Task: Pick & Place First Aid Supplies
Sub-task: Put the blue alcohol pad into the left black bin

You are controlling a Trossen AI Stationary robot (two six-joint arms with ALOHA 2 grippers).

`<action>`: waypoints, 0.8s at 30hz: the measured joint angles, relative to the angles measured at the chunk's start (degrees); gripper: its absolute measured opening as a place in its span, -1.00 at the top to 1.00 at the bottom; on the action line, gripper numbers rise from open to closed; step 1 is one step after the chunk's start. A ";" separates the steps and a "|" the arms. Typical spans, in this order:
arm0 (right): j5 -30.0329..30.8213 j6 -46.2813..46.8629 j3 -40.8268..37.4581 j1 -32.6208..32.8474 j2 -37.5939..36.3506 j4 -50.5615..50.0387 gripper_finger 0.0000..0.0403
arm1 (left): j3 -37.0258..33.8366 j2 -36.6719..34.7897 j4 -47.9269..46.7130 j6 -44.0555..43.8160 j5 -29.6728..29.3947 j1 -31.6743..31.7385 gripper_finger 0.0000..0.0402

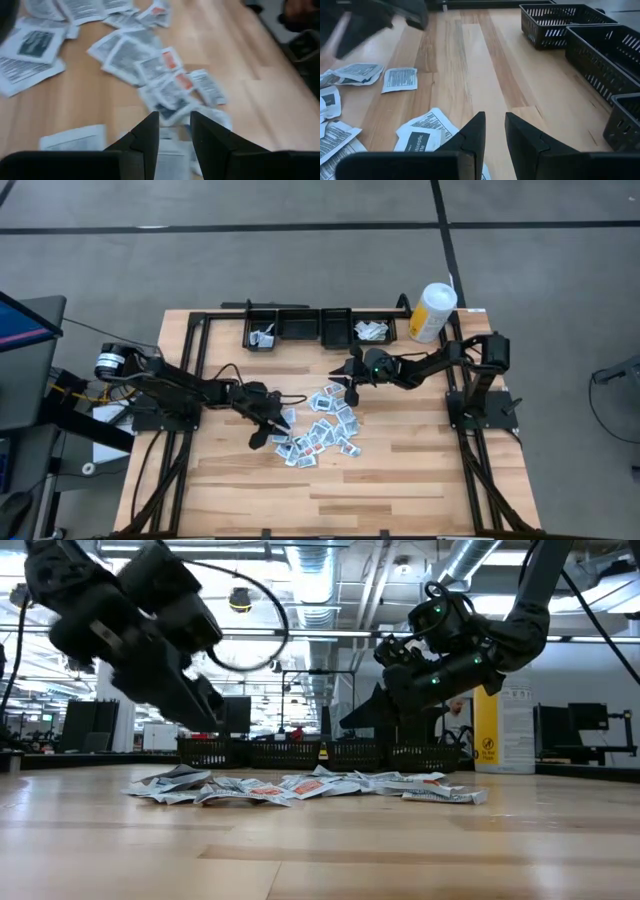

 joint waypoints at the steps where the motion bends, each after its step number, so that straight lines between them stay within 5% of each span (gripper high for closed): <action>1: 0.00 -0.05 0.00 0.15 0.00 0.05 0.66 | 0.00 -1.28 -0.66 -0.25 0.04 -0.70 0.45; 13: -0.11 -6.65 0.00 4.41 -0.02 0.68 0.66 | 0.02 -8.90 -3.59 -2.89 -0.09 -9.33 0.45; 24: -0.04 -9.14 2.84 7.43 -0.04 0.54 0.66 | 0.00 -5.73 -6.21 -4.28 -12.27 -13.15 0.45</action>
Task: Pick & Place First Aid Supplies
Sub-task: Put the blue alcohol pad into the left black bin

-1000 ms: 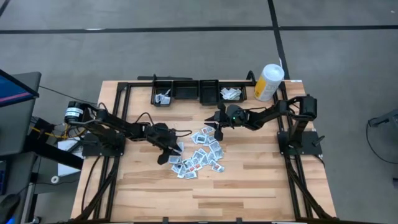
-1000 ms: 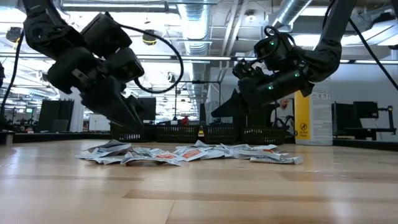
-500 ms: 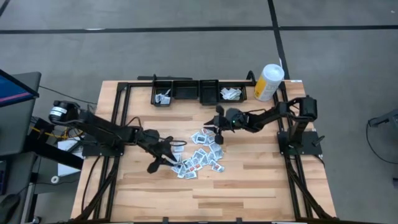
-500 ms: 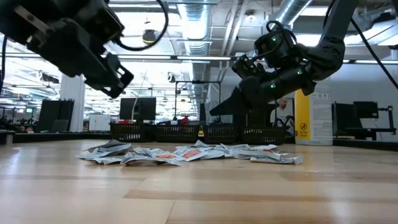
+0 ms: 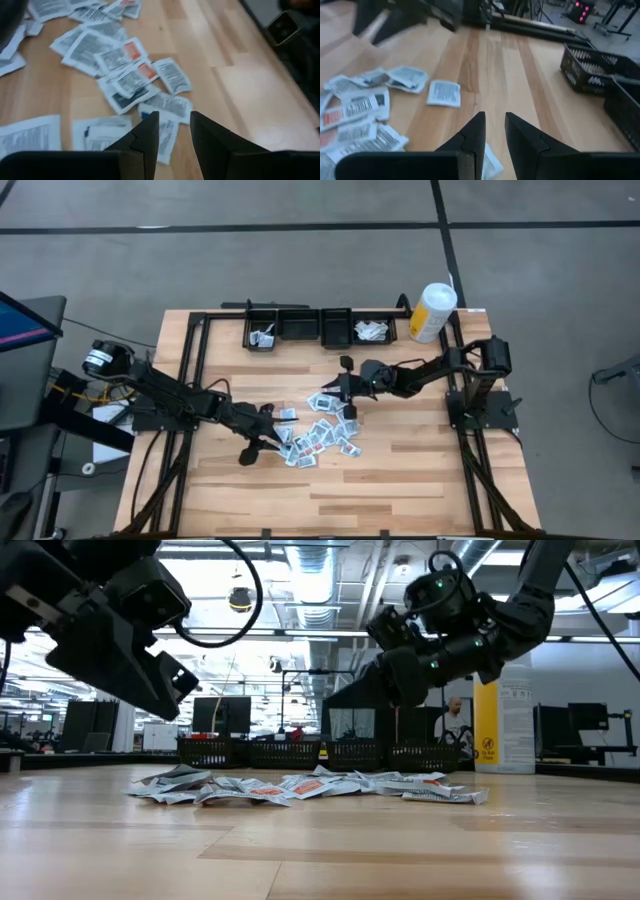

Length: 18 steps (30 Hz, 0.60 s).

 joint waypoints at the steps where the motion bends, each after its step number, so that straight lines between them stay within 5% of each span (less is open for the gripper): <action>1: 0.00 -0.01 0.40 0.44 0.00 -0.11 0.66 | 0.00 0.22 -0.09 0.00 -0.63 0.00 0.45; 11: 0.04 -8.45 7.12 6.61 0.00 -10.14 0.66 | 0.00 0.34 -6.22 -1.85 -11.18 0.02 0.45; 18: 0.02 -16.57 11.27 10.30 0.07 -16.85 0.66 | 0.00 0.34 -8.98 -5.49 -12.20 -0.04 0.45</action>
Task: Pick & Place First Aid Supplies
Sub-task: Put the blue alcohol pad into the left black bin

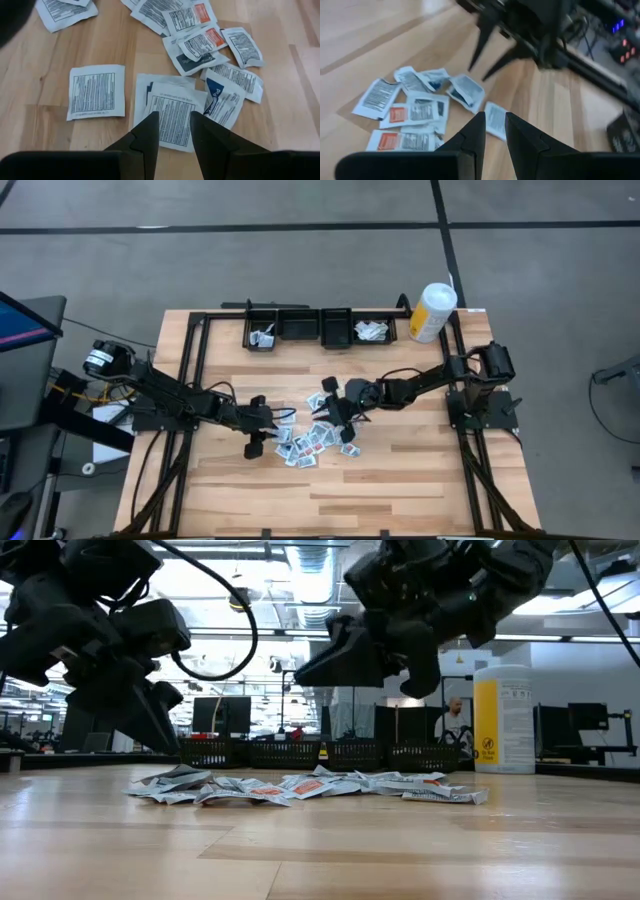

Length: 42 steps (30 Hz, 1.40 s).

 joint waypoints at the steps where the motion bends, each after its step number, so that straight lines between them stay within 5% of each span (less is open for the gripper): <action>1: 0.00 -1.55 0.38 0.53 0.00 -0.38 0.66 | 0.00 0.00 -0.03 -0.41 0.00 -0.02 0.45; 9: 0.03 -11.03 1.84 4.66 0.09 -1.69 0.66 | 0.00 0.00 -0.02 -2.99 0.01 -0.02 0.45; 22: 0.92 -6.40 1.87 7.63 0.10 0.30 0.67 | 0.00 1.45 0.24 -15.11 -6.99 -0.91 0.45; 35: 2.26 -5.73 1.91 7.24 1.30 0.87 0.67 | 0.11 7.48 2.06 -15.58 -8.77 -1.44 0.45; 42: 10.73 -11.56 6.70 7.22 9.89 -0.45 0.67 | 0.07 7.69 3.00 -15.49 -9.41 -1.40 0.45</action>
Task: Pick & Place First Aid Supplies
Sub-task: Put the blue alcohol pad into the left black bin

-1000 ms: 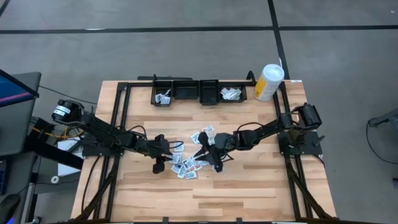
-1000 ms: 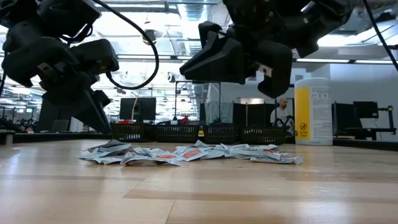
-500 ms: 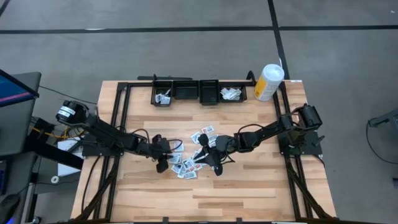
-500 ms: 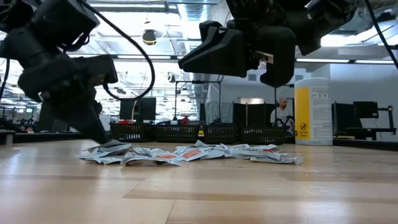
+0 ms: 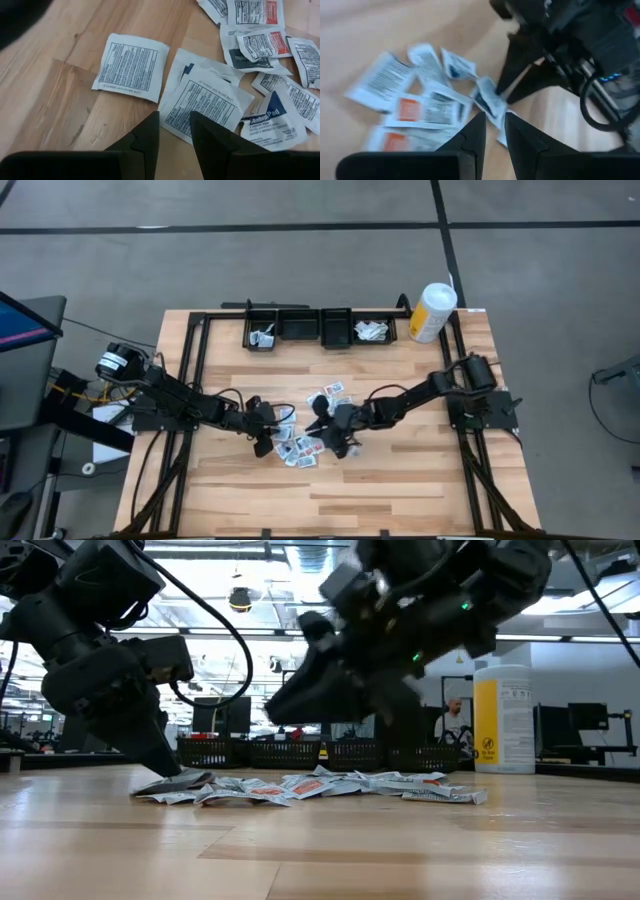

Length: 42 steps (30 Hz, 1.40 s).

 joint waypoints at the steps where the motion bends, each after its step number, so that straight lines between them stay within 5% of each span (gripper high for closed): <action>1: 1.56 -0.82 0.93 0.00 1.10 -0.10 0.67 | -0.02 0.00 0.14 0.00 -0.03 0.00 0.45; 14: 5.61 -1.69 14.47 -0.12 11.02 -8.49 0.67 | -0.07 0.04 0.89 1.31 -0.07 -0.02 0.45; 42: -4.68 -5.93 15.77 -0.48 11.69 -9.32 0.67 | -0.07 0.02 1.17 1.31 -2.23 -0.02 0.45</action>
